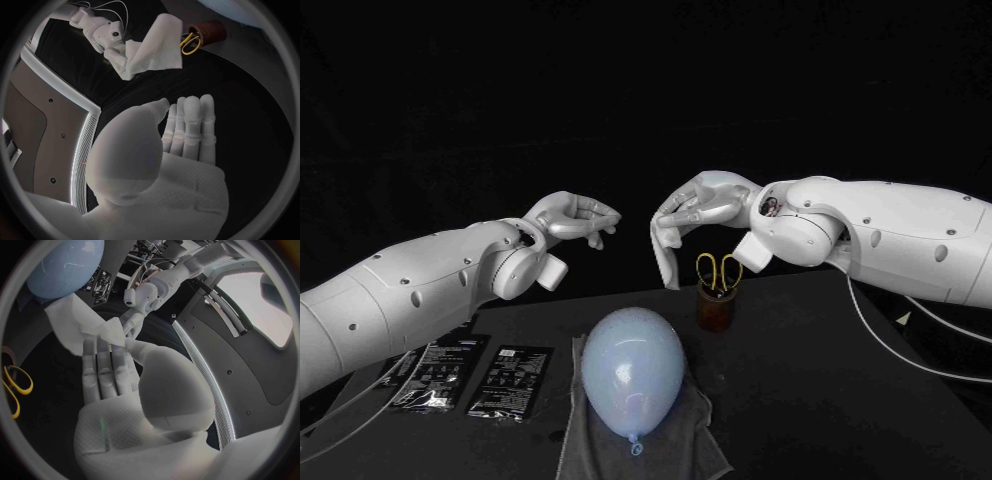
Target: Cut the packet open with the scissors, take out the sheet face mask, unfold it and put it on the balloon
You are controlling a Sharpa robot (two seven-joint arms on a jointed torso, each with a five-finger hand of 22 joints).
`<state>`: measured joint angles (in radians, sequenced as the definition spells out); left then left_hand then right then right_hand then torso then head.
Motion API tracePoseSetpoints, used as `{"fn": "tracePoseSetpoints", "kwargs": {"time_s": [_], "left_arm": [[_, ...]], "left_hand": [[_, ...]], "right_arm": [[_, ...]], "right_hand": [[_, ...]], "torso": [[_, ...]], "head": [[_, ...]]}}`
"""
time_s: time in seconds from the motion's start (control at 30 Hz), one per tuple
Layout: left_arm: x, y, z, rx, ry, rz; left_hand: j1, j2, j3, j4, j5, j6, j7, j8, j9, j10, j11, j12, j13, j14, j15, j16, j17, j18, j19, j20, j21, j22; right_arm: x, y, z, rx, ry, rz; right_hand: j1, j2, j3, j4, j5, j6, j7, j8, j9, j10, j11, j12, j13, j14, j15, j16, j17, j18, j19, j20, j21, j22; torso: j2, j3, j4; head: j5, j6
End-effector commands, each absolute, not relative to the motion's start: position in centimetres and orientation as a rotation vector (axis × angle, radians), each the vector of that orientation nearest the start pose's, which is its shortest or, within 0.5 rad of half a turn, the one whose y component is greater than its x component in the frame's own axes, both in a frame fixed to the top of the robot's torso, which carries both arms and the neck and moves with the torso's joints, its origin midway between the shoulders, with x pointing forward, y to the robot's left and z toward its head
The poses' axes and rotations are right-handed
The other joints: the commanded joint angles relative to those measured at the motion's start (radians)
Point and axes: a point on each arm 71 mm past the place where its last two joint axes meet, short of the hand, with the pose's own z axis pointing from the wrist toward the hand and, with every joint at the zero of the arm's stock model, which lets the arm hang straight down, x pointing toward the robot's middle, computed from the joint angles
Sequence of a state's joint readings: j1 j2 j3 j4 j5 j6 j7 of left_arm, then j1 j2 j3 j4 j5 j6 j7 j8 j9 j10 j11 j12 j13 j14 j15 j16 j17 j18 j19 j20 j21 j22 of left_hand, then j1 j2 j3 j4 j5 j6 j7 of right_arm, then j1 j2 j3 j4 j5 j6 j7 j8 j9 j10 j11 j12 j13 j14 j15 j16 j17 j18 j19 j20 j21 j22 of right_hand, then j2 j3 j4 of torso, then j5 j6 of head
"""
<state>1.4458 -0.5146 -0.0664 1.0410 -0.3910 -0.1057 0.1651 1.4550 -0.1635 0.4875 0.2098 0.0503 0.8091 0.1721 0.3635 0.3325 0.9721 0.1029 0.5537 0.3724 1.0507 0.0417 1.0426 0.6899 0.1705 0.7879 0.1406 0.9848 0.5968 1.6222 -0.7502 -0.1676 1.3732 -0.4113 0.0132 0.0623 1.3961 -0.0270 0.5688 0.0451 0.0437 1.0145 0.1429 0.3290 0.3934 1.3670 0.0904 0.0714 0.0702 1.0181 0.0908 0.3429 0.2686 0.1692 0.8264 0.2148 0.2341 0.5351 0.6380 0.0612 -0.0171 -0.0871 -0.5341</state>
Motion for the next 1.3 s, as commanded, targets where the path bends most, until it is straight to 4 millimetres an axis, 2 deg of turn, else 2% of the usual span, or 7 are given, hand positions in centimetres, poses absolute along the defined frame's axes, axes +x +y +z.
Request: {"fn": "tracePoseSetpoints", "kwargs": {"time_s": [0.03, 0.2, 0.4, 0.6, 0.87, 1.0, 1.3], "left_arm": [[59.6, 16.3, -8.6, -0.599, 1.618, -1.311], [59.8, 16.4, -8.9, -0.623, 1.614, -1.3], [59.9, 16.9, -9.2, -0.677, 1.577, -1.306], [59.1, 16.1, -9.5, -0.72, 1.559, -1.468], [58.0, 14.6, -10.0, -0.729, 1.462, -1.733], [57.7, 13.8, -11.0, -0.773, 1.431, -1.813], [57.6, 12.5, -13.9, -0.96, 1.361, -1.901]], "left_hand": [[-0.005, -0.011, 0.004, 0.002, -0.002, -0.018, 0.01, -0.005, -0.012, -0.021, 0.013, -0.061, -0.053, -0.084, 0.015, -0.107, -0.071, 0.0, -0.042, 0.024, -0.085, -0.049], [-0.013, -0.012, 0.004, 0.005, -0.002, -0.028, 0.02, 0.001, -0.026, -0.036, 0.034, -0.149, -0.134, -0.145, 0.042, -0.251, -0.164, 0.001, -0.072, 0.065, -0.225, -0.136], [-0.014, -0.019, 0.001, 0.004, 0.0, -0.056, 0.022, 0.009, -0.045, -0.073, 0.084, -0.266, -0.241, -0.287, 0.111, -0.554, -0.323, -0.023, -0.213, 0.147, -0.552, -0.337], [-0.036, -0.006, -0.014, 0.029, -0.002, -0.042, 0.033, 0.022, -0.057, -0.028, 0.078, -0.307, -0.291, -0.271, 0.116, -0.663, -0.383, -0.037, -0.194, 0.151, -0.669, -0.419], [-0.186, -0.004, -0.149, 0.082, -0.003, -0.071, 0.03, -0.006, -0.082, -0.063, 0.08, -0.386, -0.311, -0.367, 0.13, -0.792, -0.451, -0.098, -0.349, 0.152, -0.811, -0.504], [-0.242, 0.021, -0.222, 0.082, -0.002, -0.103, 0.028, -0.035, -0.096, -0.107, 0.071, -0.445, -0.311, -0.433, 0.122, -0.845, -0.485, -0.105, -0.358, 0.152, -0.836, -0.523], [-0.456, 0.169, -0.344, 0.086, -0.003, -0.231, 0.045, -0.118, -0.142, -0.291, 0.08, -0.501, -0.318, -0.508, 0.14, -0.909, -0.527, -0.104, -0.375, 0.151, -0.878, -0.55]], "right_arm": [[54.4, -18.8, -3.4, 0.472, 1.795, 1.334], [54.6, -19.1, -3.7, 0.548, 1.809, 1.306], [54.9, -19.5, -4.0, 0.618, 1.83, 1.246], [55.3, -19.6, -4.4, 0.69, 1.843, 1.16], [56.0, -19.4, -4.5, 0.805, 1.78, 1.071], [56.1, -19.2, -4.5, 0.848, 1.748, 1.061], [56.2, -18.5, -4.4, 0.901, 1.682, 1.084]], "right_hand": [[-0.001, 0.01, 0.003, -0.006, 0.004, 0.007, 0.002, 0.003, 0.047, 0.0, -0.003, 0.0, 0.001, 0.007, -0.001, -0.002, 0.002, 0.011, -0.002, -0.001, 0.006, 0.002], [-0.005, 0.01, 0.005, -0.008, 0.004, 0.006, 0.002, 0.003, 0.049, 0.001, -0.003, 0.0, 0.001, 0.011, -0.002, 0.0, 0.004, 0.011, -0.001, -0.001, 0.008, 0.005], [-0.007, 0.011, 0.006, -0.009, 0.004, 0.006, 0.002, 0.003, 0.049, 0.002, -0.003, 0.0, 0.001, 0.013, -0.003, 0.0, 0.005, 0.011, 0.0, -0.002, 0.01, 0.008], [-0.016, 0.011, 0.009, -0.013, 0.004, 0.007, 0.001, 0.004, 0.052, 0.005, -0.005, 0.0, 0.001, 0.022, -0.005, 0.003, 0.008, 0.012, 0.004, -0.004, 0.017, 0.015], [-0.033, 0.009, 0.022, -0.021, 0.004, 0.009, -0.002, 0.003, 0.057, 0.009, -0.008, -0.001, 0.001, 0.05, -0.014, 0.013, 0.017, 0.013, 0.02, -0.012, 0.04, 0.035], [-0.044, 0.008, 0.03, -0.027, 0.005, 0.009, -0.003, 0.003, 0.061, 0.01, -0.01, -0.002, 0.0, 0.08, -0.023, 0.021, 0.025, 0.013, 0.037, -0.022, 0.061, 0.053], [-0.069, 0.007, 0.043, -0.038, 0.005, 0.011, -0.009, 0.001, 0.07, 0.014, -0.018, -0.003, -0.001, 0.164, -0.048, 0.038, 0.049, 0.013, 0.084, -0.051, 0.128, 0.108]], "torso": [[0.0, -0.0005, -0.0004], [0.0, -0.0003, -0.0011], [0.0, 0.0, -0.0008], [0.0, -0.0013, -0.0016], [0.0, -0.0014, -0.0007], [0.0, -0.0014, -0.0004], [0.001, 0.0003, -0.0025]], "head": [[0.0, 0.0], [-0.001, 0.0], [-0.002, -0.001], [-0.001, 0.0], [-0.003, 0.005], [0.0, 0.006], [0.002, 0.009]]}}
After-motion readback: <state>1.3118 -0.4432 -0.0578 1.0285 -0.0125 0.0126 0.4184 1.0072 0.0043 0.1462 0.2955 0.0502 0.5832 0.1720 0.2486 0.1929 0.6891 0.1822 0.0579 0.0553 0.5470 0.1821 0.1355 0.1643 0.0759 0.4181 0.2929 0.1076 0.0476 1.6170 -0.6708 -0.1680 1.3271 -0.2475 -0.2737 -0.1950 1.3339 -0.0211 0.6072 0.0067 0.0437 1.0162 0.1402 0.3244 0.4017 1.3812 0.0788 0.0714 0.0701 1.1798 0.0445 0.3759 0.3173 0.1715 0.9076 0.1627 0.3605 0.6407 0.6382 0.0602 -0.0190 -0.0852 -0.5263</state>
